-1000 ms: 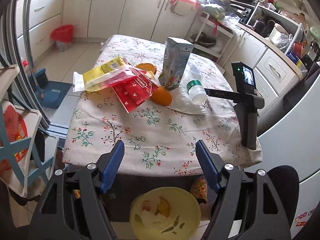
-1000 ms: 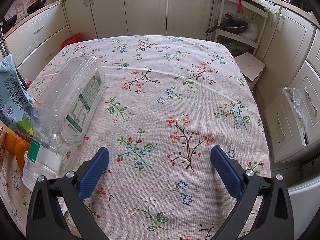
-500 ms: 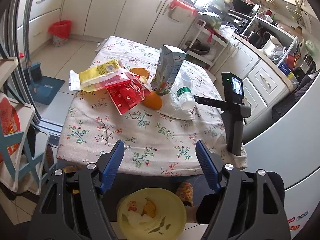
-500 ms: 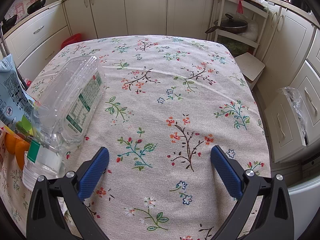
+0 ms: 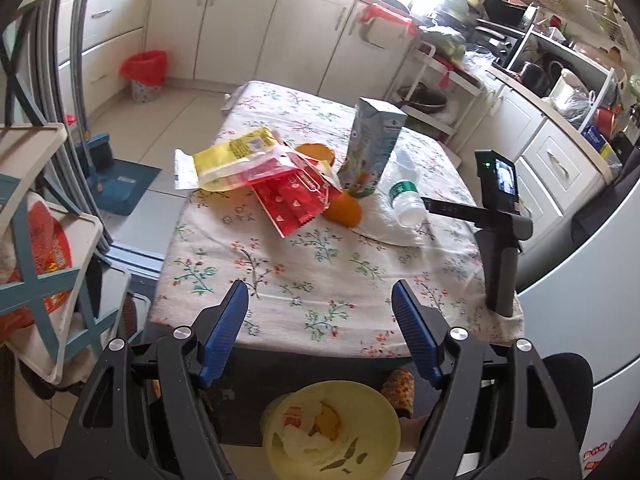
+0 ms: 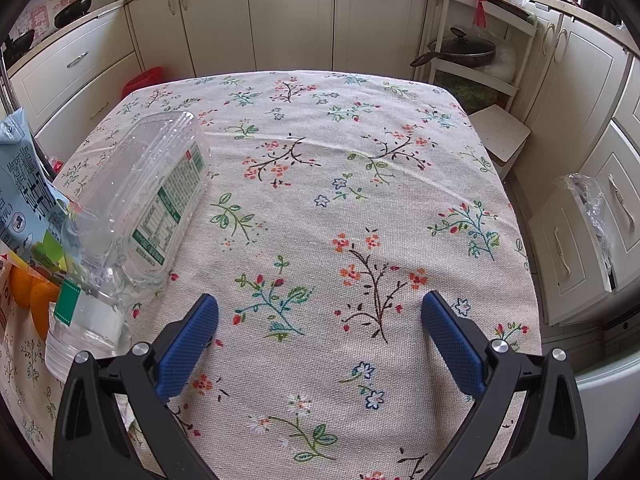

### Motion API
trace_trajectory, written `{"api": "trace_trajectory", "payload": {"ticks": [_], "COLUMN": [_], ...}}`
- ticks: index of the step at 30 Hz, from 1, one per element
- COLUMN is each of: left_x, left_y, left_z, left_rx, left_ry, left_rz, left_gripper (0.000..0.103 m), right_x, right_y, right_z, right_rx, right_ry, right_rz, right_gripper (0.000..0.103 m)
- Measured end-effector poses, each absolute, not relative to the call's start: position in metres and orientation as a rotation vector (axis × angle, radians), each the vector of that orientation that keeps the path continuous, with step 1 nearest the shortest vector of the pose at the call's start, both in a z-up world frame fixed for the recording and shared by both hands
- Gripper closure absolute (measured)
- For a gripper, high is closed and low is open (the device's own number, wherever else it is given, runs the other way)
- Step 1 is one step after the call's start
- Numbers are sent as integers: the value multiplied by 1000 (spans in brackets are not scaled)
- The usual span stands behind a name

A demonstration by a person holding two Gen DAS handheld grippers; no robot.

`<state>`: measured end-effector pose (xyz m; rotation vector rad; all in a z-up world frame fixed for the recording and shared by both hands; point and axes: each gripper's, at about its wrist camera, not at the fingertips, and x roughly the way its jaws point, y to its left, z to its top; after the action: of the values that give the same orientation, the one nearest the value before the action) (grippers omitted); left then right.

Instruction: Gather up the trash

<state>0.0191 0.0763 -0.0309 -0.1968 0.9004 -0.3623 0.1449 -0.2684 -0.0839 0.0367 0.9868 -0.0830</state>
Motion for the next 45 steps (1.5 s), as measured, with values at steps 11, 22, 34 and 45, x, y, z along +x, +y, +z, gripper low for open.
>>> {"api": "trace_trajectory", "payload": {"ticks": [11,22,34,45], "left_x": [24,47,121,156], "left_y": [50,51,74,45], "left_z": [-25,-29,-36,-78], "left_rx": [-140,-94,97,563], "left_ry": [854,839,909,881], "left_rz": [-325,-223,-219,-306], "left_gripper": [31,31,31,31], "right_x": [145,146,144,115], "right_y": [-268,-268,-266,-290], "right_z": [-84,-84,-82,-54], "right_rx": [37,36,35,189], "right_ry": [987,987,1028,967], "right_rz": [-83,-83,-74,11], "right_gripper": [6,6,6,6]}}
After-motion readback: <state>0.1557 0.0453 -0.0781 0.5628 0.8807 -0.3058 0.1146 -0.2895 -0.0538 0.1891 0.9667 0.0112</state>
